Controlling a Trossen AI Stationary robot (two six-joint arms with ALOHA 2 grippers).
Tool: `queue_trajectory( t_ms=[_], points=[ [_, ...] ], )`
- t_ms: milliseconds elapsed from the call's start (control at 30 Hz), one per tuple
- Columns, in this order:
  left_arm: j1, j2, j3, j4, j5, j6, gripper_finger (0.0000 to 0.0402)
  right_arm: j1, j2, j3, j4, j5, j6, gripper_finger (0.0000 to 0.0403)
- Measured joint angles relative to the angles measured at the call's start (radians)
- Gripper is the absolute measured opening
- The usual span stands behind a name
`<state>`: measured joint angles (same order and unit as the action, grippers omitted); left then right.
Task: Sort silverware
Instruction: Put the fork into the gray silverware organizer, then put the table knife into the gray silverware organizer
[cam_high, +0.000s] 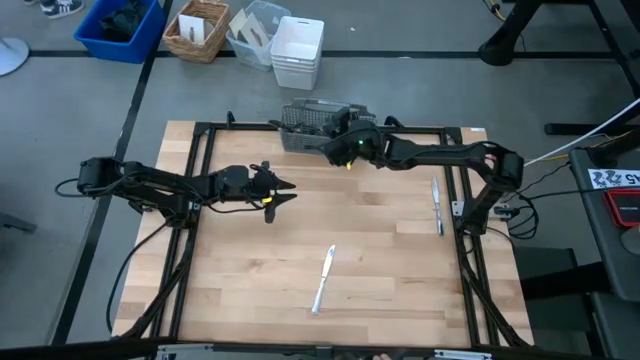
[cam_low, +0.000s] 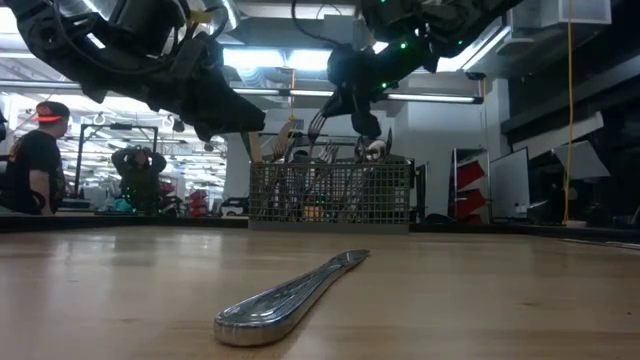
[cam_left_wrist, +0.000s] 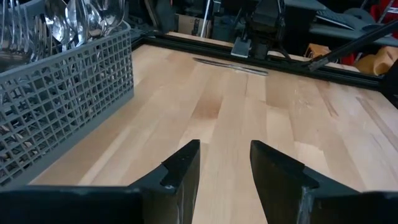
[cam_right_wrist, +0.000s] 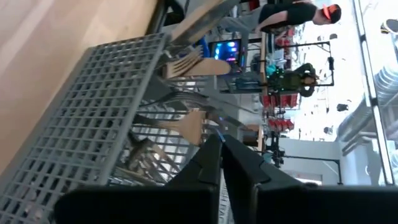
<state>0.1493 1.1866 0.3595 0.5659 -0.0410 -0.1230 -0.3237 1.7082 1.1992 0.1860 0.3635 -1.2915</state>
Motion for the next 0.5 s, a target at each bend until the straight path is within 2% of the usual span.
queue_trajectory(
  t_ms=[500],
  points=[
    [0.000,0.000,0.000,-0.010,0.000,-0.060,0.0133,0.003,0.025,0.000,0.001,0.003,0.000,0.0101]
  ],
)
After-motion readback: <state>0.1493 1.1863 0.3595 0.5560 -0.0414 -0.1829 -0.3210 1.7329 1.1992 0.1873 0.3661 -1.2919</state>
